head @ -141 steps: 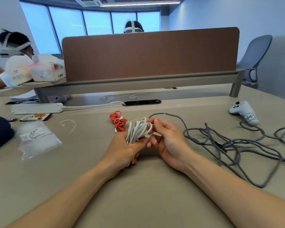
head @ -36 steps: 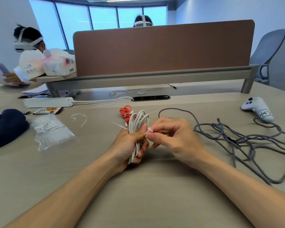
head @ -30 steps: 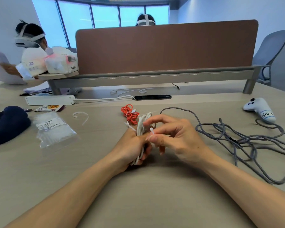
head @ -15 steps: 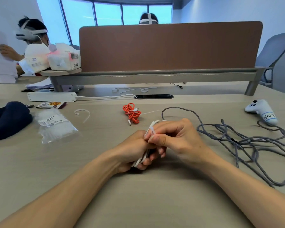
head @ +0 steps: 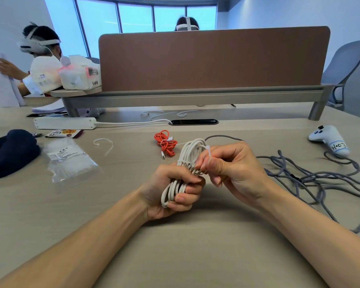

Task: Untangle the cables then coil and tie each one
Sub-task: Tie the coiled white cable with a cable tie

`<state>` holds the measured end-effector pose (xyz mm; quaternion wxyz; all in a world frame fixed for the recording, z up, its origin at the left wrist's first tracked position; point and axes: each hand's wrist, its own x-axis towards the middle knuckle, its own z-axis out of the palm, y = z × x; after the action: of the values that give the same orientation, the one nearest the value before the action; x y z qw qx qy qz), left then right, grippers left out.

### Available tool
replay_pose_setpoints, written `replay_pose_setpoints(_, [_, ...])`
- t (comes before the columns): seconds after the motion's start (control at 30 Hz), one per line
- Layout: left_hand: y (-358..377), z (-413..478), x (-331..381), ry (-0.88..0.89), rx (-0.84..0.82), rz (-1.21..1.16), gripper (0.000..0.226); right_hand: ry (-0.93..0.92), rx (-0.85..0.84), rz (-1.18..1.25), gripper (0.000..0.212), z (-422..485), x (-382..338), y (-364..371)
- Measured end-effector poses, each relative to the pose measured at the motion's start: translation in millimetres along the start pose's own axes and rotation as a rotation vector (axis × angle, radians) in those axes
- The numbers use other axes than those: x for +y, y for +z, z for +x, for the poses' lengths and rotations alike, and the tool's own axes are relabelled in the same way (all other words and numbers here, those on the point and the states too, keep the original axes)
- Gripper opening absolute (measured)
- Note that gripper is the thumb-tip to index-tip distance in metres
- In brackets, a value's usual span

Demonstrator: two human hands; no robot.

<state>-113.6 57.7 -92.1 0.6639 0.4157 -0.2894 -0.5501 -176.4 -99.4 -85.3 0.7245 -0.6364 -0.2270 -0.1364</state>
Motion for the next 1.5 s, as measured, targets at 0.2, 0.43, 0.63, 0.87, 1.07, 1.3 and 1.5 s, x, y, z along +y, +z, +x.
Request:
replay_pose_setpoints(0.2, [-8,0,-8,0.120,-0.015,0.036,0.061,-0.018,0.002,0.008,0.026,-1,-4,-2])
replay_pose_setpoints(0.43, [-2,4,-4,0.069,0.180,0.141,0.062,-0.019,-0.023,-0.034,0.030,-1,-2,-3])
replay_pose_setpoints(0.63, [1,2,1,0.191,0.239,0.102,0.038,0.019,0.036,0.033,0.015,-2,-7,-4])
replay_pose_setpoints(0.87, [-2,-1,5,0.205,0.167,0.018,0.039,0.041,0.123,0.093,0.011,-2,-11,3])
replay_pose_setpoints(1.07, [-7,-2,5,0.179,0.131,-0.007,0.042,0.051,0.111,0.121,0.012,-3,-10,4])
replay_pose_setpoints(1.3, [-15,-4,6,0.201,-0.002,-0.064,0.037,0.075,0.022,0.201,0.024,-2,-3,-1])
replay_pose_setpoints(1.5, [-18,-4,7,0.204,-0.010,-0.084,0.035,0.134,0.066,0.195,0.009,-2,-5,0])
